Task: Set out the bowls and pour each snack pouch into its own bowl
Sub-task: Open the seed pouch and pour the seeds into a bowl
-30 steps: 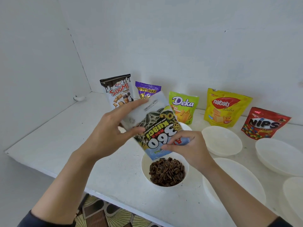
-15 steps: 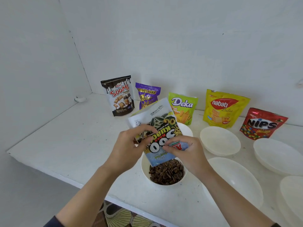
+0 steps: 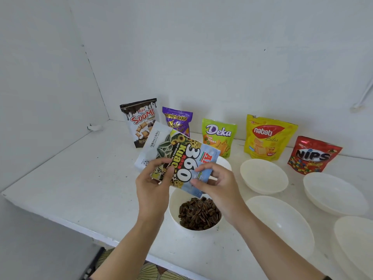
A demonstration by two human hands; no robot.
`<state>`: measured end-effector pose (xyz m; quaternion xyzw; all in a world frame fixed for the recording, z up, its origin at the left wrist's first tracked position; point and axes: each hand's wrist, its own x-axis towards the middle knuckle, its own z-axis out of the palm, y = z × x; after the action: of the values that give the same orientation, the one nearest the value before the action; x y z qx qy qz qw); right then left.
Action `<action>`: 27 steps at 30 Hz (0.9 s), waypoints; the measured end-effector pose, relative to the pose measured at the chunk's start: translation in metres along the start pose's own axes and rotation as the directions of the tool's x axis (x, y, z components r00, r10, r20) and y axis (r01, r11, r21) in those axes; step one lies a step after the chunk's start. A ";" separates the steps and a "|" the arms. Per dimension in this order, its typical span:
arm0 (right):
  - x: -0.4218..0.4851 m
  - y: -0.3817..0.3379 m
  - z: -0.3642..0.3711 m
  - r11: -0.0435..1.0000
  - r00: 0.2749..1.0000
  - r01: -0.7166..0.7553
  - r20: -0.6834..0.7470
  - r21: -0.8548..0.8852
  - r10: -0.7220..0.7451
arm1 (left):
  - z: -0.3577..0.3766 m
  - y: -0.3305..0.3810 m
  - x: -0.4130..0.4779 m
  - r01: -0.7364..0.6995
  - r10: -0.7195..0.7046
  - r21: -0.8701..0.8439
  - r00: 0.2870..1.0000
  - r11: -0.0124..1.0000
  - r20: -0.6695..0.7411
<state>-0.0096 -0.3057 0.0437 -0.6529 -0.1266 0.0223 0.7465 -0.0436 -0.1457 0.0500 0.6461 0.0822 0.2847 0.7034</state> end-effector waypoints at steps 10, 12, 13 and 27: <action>0.003 0.003 -0.029 0.981 0.999 0.029 -0.021 -0.190 -0.033 | -0.024 0.003 0.008 0.124 -0.123 0.001 0.987 0.992 0.103; 0.009 -0.001 -0.038 0.968 0.998 0.055 0.053 -0.246 -0.043 | -0.030 0.003 0.010 0.078 -0.102 0.118 0.972 0.990 0.212; 0.012 -0.004 -0.041 0.959 0.994 0.070 0.103 -0.275 -0.043 | -0.033 0.003 0.012 0.046 -0.094 0.188 0.961 0.981 0.259; 0.025 -0.013 -0.018 0.981 0.988 0.154 -0.002 -0.121 -0.155 | -0.040 0.007 0.014 -0.078 -0.067 0.365 0.927 0.928 0.368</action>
<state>0.0170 -0.3202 0.0583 -0.6852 -0.1738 -0.0469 0.7057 -0.0533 -0.1041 0.0542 0.8105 -0.0027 0.1377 0.5693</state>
